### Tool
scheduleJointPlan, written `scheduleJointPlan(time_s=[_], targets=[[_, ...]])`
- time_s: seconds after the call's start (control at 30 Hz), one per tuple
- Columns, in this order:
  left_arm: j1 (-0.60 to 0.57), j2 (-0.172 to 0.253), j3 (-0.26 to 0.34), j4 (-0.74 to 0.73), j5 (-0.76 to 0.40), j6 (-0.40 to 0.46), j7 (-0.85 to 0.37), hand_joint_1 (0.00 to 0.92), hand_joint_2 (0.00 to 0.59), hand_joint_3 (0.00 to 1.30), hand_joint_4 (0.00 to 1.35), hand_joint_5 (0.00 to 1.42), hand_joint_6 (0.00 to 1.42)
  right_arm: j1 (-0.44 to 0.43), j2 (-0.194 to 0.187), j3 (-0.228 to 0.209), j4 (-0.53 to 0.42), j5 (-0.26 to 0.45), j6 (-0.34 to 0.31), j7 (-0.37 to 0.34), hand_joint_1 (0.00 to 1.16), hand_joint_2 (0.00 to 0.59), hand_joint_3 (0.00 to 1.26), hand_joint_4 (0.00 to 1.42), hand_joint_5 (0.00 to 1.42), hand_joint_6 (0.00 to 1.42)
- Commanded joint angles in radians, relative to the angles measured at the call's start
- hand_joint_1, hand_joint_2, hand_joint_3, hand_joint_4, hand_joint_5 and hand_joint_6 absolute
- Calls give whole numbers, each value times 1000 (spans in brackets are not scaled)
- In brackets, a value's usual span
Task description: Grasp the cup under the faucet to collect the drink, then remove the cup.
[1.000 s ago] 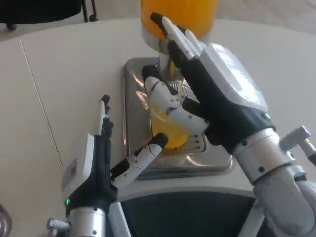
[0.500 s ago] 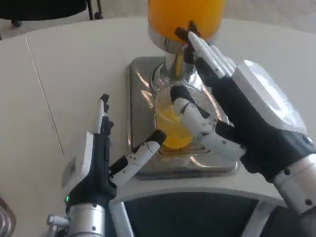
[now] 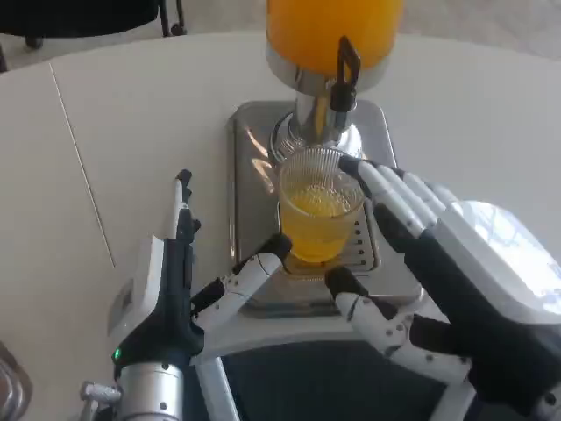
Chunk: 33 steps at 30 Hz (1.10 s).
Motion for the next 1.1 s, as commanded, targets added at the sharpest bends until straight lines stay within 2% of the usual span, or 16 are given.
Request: scheduleJointPlan(time_s=[0.03, 0.2, 0.47, 0.6, 0.73, 1.1], targets=[[-6, -8, -10, 22, -10, -21, 19, 192, 39, 0, 0, 195, 347, 74, 14, 7, -52, -56, -7, 57, 626, 462, 5, 0, 0, 0], [-33, -35, -17, 57, -15, -60, 70, 203, 36, 0, 0, 206, 356, 150, 35, -3, -76, -86, -22, 120, 636, 463, 23, 0, 0, 0], [-80, -55, -23, 91, -34, -80, 100, 205, 36, 0, 0, 214, 348, 234, 81, 24, -75, -138, -34, 201, 639, 468, 32, 0, 0, 0], [-99, -65, -32, 116, -38, -92, 113, 219, 37, 0, 0, 219, 329, 232, 111, 25, -66, -153, -22, 239, 606, 490, 44, 0, 0, 0], [-116, -70, -45, 145, -35, -105, 123, 273, 34, 0, 0, 219, 323, 223, 133, 20, -62, -164, -17, 269, 600, 489, 46, 0, 0, 0], [-184, -60, -66, 278, -29, -190, 165, 392, 47, 0, 0, 181, 291, 210, 164, 2, -49, -169, -9, 312, 577, 499, 69, 0, 0, 0]])
